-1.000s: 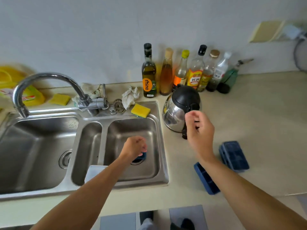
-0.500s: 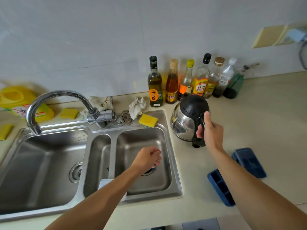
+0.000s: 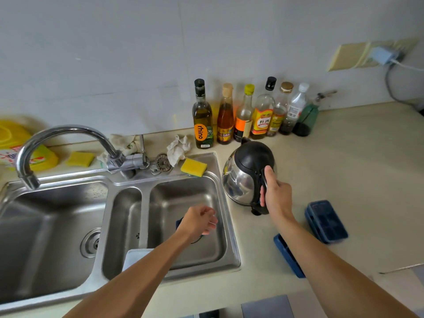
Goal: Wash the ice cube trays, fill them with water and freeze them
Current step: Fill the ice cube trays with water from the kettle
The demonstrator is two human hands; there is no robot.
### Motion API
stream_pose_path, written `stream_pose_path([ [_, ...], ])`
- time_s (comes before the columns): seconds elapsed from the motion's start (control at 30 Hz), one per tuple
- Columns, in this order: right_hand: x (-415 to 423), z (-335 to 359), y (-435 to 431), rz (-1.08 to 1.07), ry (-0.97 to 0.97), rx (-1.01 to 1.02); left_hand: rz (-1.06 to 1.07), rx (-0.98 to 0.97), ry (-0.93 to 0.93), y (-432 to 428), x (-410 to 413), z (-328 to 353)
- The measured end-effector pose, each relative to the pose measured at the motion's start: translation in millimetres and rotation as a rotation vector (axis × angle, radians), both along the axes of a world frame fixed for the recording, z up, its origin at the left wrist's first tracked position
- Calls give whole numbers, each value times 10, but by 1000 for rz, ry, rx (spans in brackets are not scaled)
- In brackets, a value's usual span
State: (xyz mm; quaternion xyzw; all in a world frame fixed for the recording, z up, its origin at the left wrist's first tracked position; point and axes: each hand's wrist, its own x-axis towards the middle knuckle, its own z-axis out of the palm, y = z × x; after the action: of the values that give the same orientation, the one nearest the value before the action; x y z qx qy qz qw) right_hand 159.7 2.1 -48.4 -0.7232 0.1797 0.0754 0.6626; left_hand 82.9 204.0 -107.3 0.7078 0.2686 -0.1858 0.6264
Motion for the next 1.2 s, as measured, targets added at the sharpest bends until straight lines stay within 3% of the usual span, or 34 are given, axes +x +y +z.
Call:
stream_pose_path([
  [0.4,-790,-16,-250,208,-28,-1,276,10,-44,-313,-702,43],
  [0.6,-1023,24,-357,267,1,5,441,-123,-50,-355,-662,-9],
  [0.93,-1341,222,-241,351,0,-77,419,-425,-12,-128,-966,-175],
  [1.2,-1488,260,23,395,53,-113,431,-414,12,92,-1281,-193],
])
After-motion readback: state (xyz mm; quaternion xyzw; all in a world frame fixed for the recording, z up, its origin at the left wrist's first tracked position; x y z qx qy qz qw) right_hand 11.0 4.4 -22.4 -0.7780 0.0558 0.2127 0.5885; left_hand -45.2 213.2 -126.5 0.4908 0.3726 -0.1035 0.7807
